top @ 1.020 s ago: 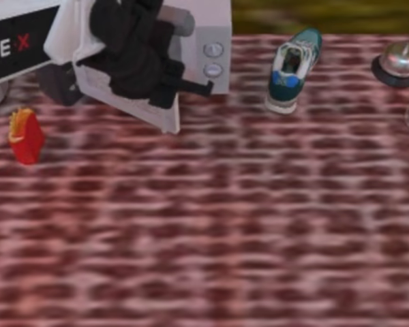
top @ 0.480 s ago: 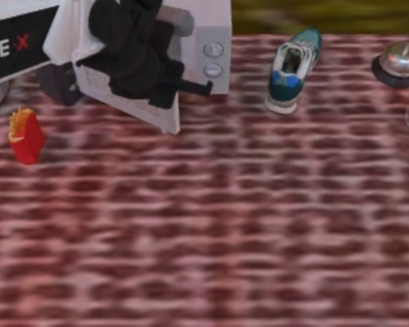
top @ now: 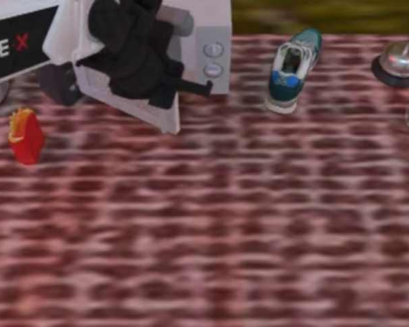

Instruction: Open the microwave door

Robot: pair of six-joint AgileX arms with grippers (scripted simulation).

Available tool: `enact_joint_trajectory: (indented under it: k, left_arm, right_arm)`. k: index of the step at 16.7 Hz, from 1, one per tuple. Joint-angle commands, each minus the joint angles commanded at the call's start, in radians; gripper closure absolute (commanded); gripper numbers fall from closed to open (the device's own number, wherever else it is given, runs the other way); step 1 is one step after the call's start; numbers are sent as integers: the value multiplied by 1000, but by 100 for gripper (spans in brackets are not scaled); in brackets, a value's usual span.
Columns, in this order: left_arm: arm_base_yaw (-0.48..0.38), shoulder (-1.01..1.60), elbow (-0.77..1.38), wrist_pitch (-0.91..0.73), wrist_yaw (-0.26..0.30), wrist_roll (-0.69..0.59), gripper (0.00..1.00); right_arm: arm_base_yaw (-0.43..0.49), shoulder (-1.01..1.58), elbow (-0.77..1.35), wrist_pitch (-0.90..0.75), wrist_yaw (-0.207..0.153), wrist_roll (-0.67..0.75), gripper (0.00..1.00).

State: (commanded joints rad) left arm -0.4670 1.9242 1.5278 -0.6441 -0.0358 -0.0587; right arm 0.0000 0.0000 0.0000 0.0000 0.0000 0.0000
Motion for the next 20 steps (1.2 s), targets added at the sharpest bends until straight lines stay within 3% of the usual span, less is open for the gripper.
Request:
enact_joint_trajectory:
  k: [9, 16, 20]
  left_arm:
    - [-5, 0, -5, 1, 8, -1, 100]
    - [41, -70, -95, 22, 78, 134, 100]
    - [42, -72, -95, 23, 79, 136, 100]
  right_arm:
    - [0, 0, 0, 0, 0, 0, 0]
    - [0, 0, 0, 0, 0, 0, 0]
    - [0, 0, 0, 0, 0, 0, 0]
